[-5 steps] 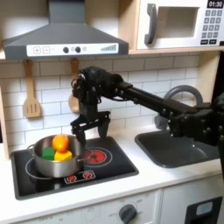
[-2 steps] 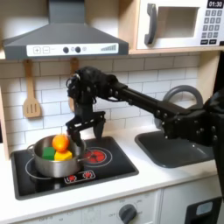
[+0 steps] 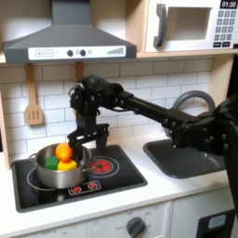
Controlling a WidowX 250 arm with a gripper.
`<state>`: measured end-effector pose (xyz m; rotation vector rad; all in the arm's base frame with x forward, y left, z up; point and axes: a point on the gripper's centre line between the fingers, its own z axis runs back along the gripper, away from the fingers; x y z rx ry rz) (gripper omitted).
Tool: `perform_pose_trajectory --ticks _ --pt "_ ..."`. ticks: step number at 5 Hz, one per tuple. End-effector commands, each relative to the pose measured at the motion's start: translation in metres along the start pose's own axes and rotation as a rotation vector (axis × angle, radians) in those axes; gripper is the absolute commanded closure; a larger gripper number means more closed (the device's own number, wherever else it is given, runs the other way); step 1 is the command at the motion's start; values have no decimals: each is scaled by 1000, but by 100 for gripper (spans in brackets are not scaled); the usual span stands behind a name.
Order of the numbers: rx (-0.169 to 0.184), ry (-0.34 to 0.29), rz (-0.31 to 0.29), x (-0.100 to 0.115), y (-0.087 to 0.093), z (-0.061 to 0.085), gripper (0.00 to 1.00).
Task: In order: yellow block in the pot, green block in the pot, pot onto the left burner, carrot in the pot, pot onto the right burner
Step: 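Move the pot onto the right burner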
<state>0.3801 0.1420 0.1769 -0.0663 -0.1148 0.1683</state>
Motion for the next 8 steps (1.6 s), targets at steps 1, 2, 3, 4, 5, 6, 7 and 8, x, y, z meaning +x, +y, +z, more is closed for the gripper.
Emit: perform_pose_trajectory --ticks 1,2,3,4,5,6,7,8 --pt "9 17 4 -2 2 -8 0" --pt "2 13 8 -3 1 -9 100" --pt "2 19 0 -5 0 -11 100" --pt "1 38 -9 -8 -3 -16 100" --pt "-5 34 -20 -7 -7 -18 100" --pt "-4 37 -36 -8 -12 -19 100" --pt "-2 46 -52 -10 -19 -22 100" --pt "-12 46 -89 -11 -33 -23 100"
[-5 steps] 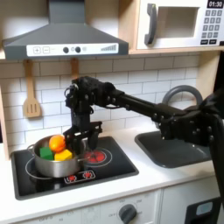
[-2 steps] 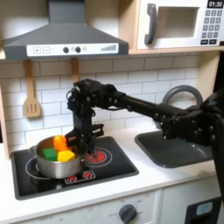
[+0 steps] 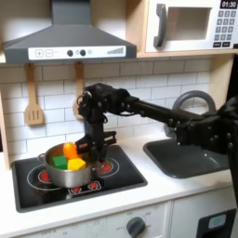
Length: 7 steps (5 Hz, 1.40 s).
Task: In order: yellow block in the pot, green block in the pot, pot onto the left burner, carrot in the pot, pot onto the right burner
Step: 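Move the pot onto the right burner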
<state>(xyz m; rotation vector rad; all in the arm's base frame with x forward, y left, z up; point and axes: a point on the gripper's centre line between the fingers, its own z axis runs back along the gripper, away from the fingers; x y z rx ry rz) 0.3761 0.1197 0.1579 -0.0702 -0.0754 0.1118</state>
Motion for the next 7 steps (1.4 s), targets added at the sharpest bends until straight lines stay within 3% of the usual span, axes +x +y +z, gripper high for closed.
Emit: perform_pose_trajectory --ticks 1,4,7 --pt "-9 5 -51 0 -20 -4 100" --pt "-33 -9 -110 6 -49 -6 100" --pt "-54 -4 -173 -2 -77 -6 100"
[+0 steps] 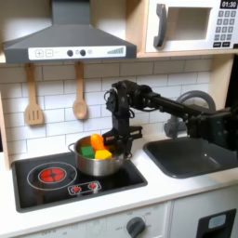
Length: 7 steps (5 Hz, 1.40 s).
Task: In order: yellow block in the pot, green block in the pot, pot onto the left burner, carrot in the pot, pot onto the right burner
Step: 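Move the pot onto the right burner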
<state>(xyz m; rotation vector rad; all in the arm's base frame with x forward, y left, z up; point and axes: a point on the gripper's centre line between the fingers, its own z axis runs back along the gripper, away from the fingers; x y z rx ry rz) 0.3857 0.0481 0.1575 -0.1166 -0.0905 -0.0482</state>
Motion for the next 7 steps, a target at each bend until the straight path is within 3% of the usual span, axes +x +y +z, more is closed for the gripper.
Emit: perform_pose_trajectory --ticks 1,2,3,5,7 --pt "-6 -19 7 -4 -1 7 0" --pt "-31 -32 4 -6 -4 14 0" --pt "-49 -82 11 -3 -3 32 0" --pt "-64 -211 48 -11 12 76 0" --pt "-61 -348 49 -21 16 118 0"
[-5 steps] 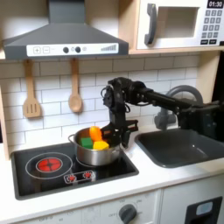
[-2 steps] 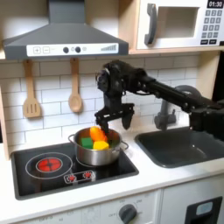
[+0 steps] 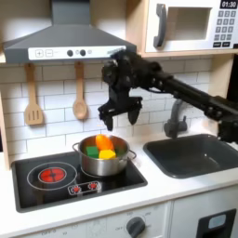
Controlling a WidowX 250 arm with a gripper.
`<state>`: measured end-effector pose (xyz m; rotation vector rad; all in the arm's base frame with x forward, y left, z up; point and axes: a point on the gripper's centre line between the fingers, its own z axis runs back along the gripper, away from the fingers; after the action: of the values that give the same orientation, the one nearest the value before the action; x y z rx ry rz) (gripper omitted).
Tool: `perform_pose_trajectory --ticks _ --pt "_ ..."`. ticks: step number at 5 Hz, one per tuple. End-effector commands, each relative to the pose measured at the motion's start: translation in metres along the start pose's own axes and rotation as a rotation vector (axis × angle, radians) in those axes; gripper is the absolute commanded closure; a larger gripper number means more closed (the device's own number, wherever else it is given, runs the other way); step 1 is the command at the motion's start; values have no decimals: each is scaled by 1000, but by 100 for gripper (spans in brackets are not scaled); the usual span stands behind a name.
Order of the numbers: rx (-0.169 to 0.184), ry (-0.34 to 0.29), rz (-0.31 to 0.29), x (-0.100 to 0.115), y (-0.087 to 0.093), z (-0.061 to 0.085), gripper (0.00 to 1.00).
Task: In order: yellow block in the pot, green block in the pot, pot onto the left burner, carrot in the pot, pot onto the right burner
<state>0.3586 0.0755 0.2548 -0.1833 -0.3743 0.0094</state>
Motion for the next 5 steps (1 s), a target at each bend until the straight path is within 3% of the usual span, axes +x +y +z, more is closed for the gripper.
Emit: perform_pose_trajectory --ticks 1,3,4,5 --pt "-2 -151 31 7 2 39 0" --pt "-14 -341 89 18 4 75 0" --pt "-7 -356 153 15 4 86 0" --pt "-12 -361 141 17 2 86 0"
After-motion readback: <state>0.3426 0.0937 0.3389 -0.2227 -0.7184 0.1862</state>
